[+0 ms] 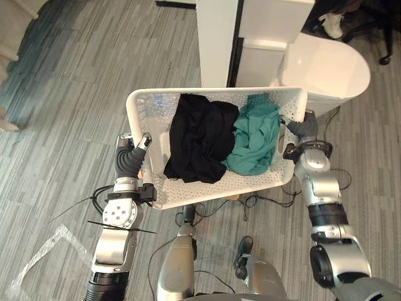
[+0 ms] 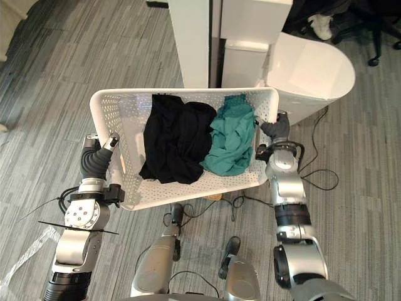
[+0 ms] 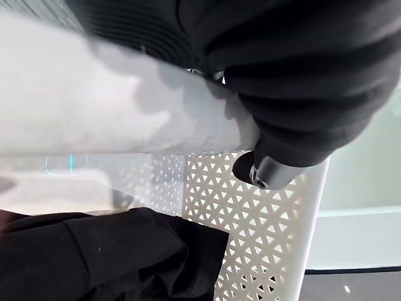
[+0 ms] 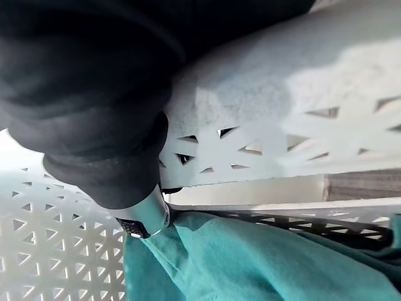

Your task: Pick up the laundry basket with both hands and put the clothes into the washing machine.

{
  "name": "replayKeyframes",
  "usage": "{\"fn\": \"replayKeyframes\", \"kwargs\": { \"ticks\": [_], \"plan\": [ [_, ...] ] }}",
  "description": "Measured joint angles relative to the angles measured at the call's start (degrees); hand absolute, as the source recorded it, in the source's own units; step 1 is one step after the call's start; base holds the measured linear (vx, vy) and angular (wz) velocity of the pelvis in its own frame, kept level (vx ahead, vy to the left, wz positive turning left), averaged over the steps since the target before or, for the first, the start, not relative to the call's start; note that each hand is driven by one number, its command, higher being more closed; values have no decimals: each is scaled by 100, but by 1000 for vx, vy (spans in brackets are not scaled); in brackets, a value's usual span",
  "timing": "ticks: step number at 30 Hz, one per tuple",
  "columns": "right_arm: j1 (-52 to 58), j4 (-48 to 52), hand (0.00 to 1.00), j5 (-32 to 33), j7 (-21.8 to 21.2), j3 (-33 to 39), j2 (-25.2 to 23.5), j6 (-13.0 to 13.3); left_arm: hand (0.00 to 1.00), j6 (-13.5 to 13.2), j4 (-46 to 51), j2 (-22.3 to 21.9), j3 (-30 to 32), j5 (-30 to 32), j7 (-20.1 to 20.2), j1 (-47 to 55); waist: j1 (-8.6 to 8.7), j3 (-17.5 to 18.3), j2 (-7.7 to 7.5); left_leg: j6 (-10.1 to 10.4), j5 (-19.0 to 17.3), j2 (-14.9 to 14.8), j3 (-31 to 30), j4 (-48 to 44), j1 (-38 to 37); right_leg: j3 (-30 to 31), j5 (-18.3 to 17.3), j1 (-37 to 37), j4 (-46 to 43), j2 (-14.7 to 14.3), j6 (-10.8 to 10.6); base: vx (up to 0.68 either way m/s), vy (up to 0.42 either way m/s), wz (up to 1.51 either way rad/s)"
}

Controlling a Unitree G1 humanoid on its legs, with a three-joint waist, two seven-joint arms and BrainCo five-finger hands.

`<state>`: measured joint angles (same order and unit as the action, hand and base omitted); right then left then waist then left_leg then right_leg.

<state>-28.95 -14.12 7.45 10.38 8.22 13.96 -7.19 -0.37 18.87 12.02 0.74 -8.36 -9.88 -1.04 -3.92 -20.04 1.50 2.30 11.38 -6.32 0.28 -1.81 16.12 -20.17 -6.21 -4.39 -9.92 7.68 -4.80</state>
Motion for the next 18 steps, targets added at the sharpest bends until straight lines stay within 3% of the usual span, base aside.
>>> {"fn": "replayKeyframes", "kwargs": {
  "ticks": [6, 10, 12, 13, 14, 15, 16, 18],
  "plan": [
    [1205, 972, 100, -134, 64, 117, -260, 1, 100, -6, -5, -15, -27, -265, 261, 457, 177, 448, -264, 109, -82, -70, 60, -17, -362, 70, 7, 428, 230, -95, 5, 26, -43, -4],
    [1990, 1640, 100, -55, -52, 285, -250, 9, 100, -6, -79, -63, -163, -658, 463, 575, 315, 590, -207, 138, -67, -130, -174, -38, -298, -100, -63, 435, 105, -189, 82, -51, -49, 19],
    [2322, 1841, 100, -15, -53, 365, -251, 7, 100, -4, -171, -101, -307, -680, 461, 571, 325, 632, -148, 284, 152, -222, -233, -80, -150, -115, -143, 109, -344, -210, 215, -122, -43, 19],
    [2543, 1888, 100, 96, -57, 411, -277, 7, 100, -4, -262, -58, -404, -679, 469, 540, 390, 665, -200, 627, 510, -152, -492, 100, -80, -44, -194, 25, -330, -142, 296, -145, -21, 30],
    [2570, 1881, 100, 100, -72, 438, -294, 2, 100, -2, -330, -55, -410, -672, 481, 523, 405, 662, -213, 577, 49, -188, -541, -415, 52, -102, -201, 9, -347, -73, 305, -216, 17, 8],
    [2665, 1878, 100, 98, -72, 419, -357, -2, 100, 0, -438, -205, -393, -669, 462, 581, 392, 660, -200, 262, -1055, -136, -578, -2345, 442, 15, -180, -38, -499, -4, 317, -143, 75, -30],
    [2757, 1879, 100, 98, -73, 394, -380, -2, 100, 0, -443, -255, -378, -665, 464, 655, 380, 664, -192, 300, -1417, -147, -598, -2996, 402, 120, -174, -11, -572, 0, 311, -134, 79, -65],
    [3161, 2051, 100, 100, -133, 374, -403, 0, 100, -26, -413, -341, -434, -433, 493, 940, 468, 840, 23, 864, -2287, -234, -1107, -3891, -217, 504, -154, -152, -839, -90, 311, -155, 157, -84]
  ]
}}
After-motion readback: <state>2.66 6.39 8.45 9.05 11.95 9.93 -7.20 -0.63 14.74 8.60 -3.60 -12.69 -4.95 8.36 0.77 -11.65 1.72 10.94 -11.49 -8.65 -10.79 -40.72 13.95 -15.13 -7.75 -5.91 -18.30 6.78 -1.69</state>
